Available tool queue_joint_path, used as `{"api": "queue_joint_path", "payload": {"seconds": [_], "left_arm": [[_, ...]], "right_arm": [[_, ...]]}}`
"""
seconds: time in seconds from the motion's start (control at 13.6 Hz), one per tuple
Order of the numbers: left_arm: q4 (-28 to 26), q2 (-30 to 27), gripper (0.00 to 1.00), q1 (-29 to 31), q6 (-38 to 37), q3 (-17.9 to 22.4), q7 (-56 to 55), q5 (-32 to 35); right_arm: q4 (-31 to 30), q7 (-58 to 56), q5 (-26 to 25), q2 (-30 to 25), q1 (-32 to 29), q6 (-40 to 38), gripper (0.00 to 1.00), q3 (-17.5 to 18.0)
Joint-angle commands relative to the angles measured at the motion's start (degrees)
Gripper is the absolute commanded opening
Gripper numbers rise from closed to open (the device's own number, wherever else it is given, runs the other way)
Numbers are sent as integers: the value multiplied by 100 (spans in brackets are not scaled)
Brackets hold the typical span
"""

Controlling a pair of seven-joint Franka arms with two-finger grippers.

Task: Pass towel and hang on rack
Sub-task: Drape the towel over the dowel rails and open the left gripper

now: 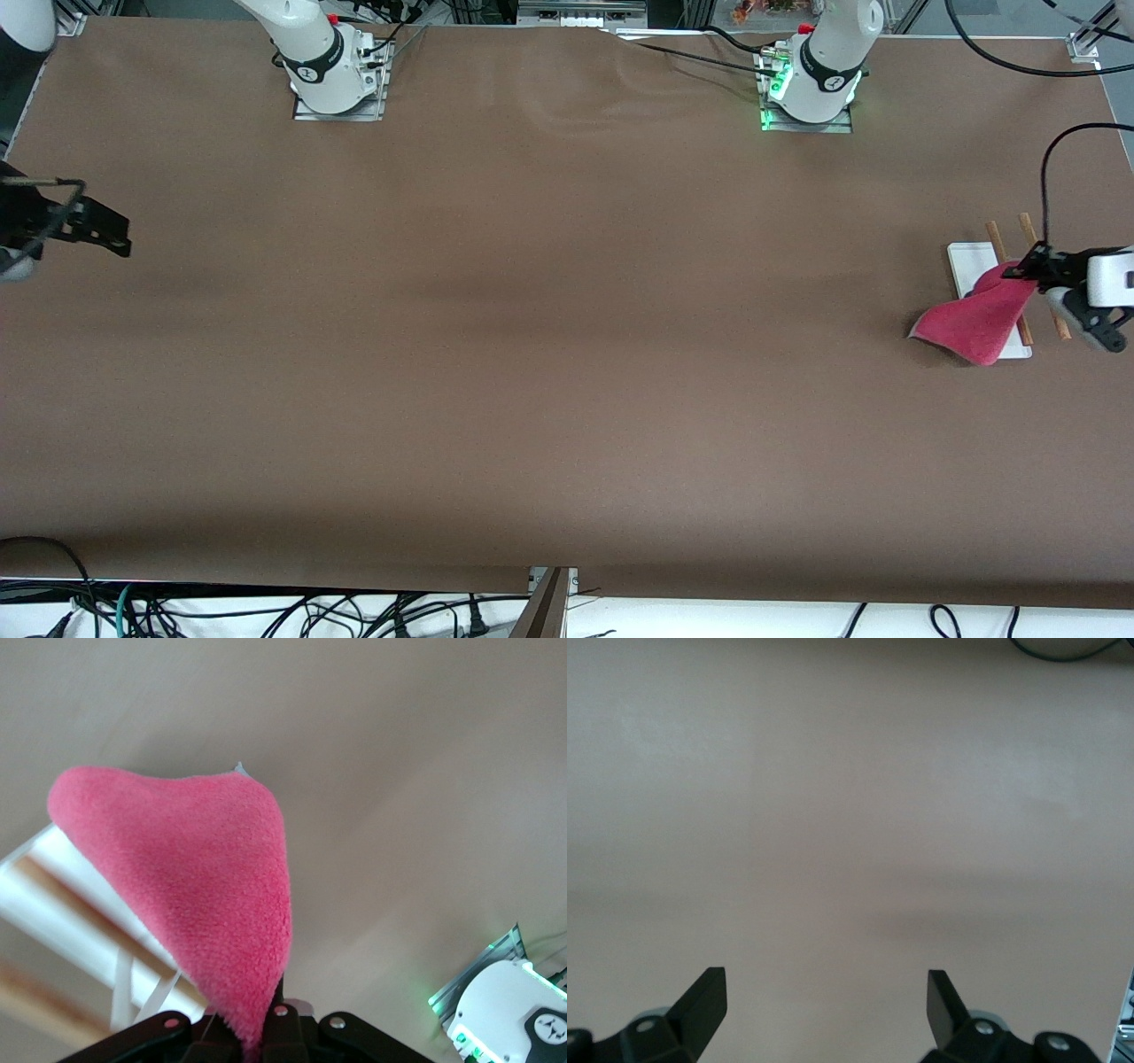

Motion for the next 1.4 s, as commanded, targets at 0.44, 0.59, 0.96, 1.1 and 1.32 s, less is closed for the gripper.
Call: {"api": "queue_joint_path", "payload": {"seconds": [0.44,0.59,0.96,1.1,1.32], "left_arm": [[115,363,0,939,369,-58,782,676],[123,477,0,1010,669,-58,852,755],[123,742,0,1142,1365,-67,1186,729],[132,750,8,1142,1374,-67,1186,721],[132,733,100,1142,1374,-67,1186,659]], "right_arm": [[-917,184,464,-716,-512,13,100,742],[-917,194,545,-664,-547,22,100,742],[-865,167,519,-619,-565,13,100,742],[-838,80,475,-593,-565,22,100,716],[-698,71,466,-497,-556,13,100,689]]}}
